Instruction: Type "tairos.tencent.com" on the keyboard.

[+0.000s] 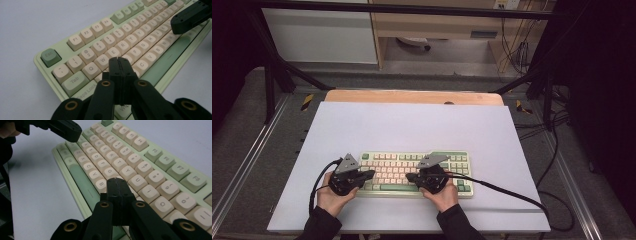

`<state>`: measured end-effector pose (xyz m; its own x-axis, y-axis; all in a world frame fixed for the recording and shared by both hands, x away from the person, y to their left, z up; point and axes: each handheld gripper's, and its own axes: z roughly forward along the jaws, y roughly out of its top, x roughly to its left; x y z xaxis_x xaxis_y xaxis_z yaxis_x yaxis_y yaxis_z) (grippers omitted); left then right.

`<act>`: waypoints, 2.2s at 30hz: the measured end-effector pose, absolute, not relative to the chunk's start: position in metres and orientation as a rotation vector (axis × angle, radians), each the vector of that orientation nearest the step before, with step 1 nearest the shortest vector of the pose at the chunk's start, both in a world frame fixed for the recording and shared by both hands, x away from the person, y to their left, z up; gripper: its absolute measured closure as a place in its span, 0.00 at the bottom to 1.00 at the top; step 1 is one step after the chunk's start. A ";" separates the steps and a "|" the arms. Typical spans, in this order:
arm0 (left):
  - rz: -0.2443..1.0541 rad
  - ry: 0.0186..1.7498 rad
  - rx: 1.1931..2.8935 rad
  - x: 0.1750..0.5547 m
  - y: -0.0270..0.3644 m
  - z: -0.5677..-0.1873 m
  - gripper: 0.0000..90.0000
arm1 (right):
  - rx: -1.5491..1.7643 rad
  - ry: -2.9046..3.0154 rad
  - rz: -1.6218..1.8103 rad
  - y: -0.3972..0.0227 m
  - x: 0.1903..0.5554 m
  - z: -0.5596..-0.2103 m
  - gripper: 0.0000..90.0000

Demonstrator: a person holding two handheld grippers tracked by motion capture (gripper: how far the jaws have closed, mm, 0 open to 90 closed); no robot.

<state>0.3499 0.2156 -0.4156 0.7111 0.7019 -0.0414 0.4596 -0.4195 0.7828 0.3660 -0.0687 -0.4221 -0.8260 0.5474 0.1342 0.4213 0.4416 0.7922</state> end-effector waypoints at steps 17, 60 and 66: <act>0.370 0.842 2.107 0.353 0.192 -0.411 1.00 | 0.940 2.484 1.327 -0.118 0.366 -0.417 1.00; 0.384 0.851 2.173 0.383 0.143 -0.427 1.00 | 0.956 2.457 1.335 -0.136 0.362 -0.418 1.00; 0.389 0.826 2.158 0.377 0.147 -0.420 1.00 | 0.956 2.456 1.336 -0.137 0.362 -0.417 1.00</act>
<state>0.3773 0.1474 -0.4202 0.7423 0.6701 0.0069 0.4323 -0.4867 0.7592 0.3622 -0.1370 -0.4173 -0.7751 0.6172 0.1351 0.4488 0.3873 0.8053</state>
